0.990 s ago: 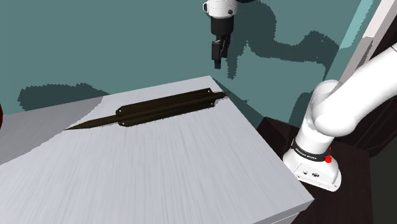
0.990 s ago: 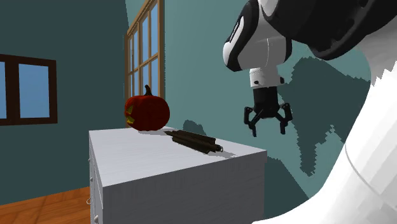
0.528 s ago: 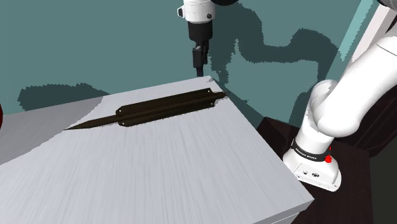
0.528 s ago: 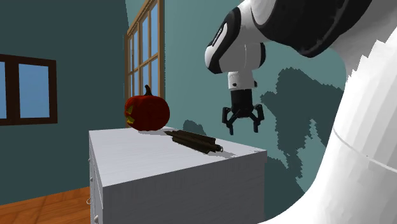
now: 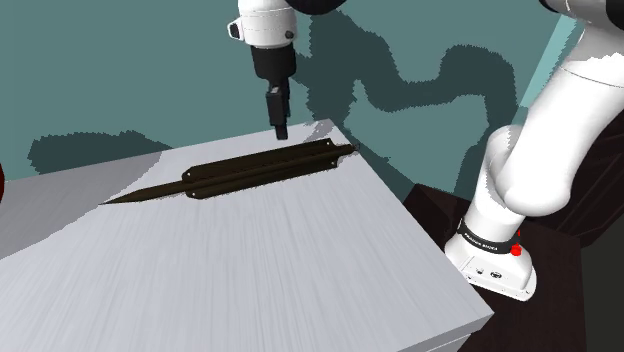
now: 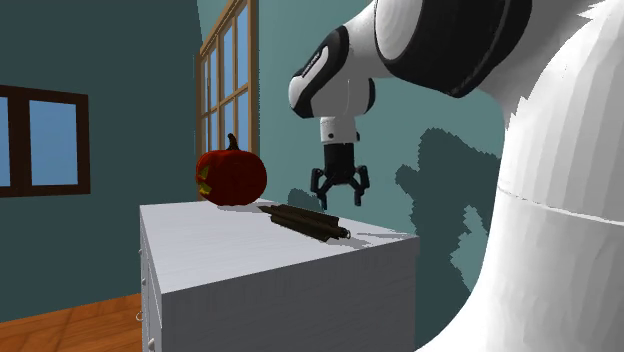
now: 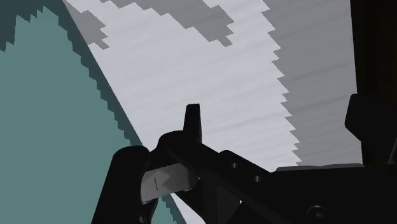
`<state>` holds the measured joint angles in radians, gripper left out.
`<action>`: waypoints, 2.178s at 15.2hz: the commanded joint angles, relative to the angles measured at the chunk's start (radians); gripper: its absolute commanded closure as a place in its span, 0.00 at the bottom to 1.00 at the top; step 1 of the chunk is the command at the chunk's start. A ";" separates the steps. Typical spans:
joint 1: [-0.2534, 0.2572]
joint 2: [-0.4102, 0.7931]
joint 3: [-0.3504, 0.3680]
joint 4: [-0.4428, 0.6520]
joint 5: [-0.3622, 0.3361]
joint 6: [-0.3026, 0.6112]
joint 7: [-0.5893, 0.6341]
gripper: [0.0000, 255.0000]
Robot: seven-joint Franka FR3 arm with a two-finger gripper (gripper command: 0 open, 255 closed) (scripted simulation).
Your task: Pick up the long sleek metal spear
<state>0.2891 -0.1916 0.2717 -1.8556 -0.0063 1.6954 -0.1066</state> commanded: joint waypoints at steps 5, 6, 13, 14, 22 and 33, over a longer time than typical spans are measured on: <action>0.061 0.148 0.073 0.161 -0.016 -0.020 -0.023 0.00; 0.073 0.172 0.085 0.188 -0.020 -0.025 -0.026 0.00; 0.111 0.241 0.122 0.228 -0.035 -0.002 -0.036 0.00; 0.111 0.240 0.122 0.212 -0.035 0.012 -0.036 0.00; 0.109 0.234 0.120 0.159 -0.033 0.061 -0.038 1.00; 0.111 0.240 0.122 0.219 -0.035 0.006 -0.036 1.00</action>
<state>0.3993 0.0486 0.3930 -1.6473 -0.0411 1.7122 -0.1439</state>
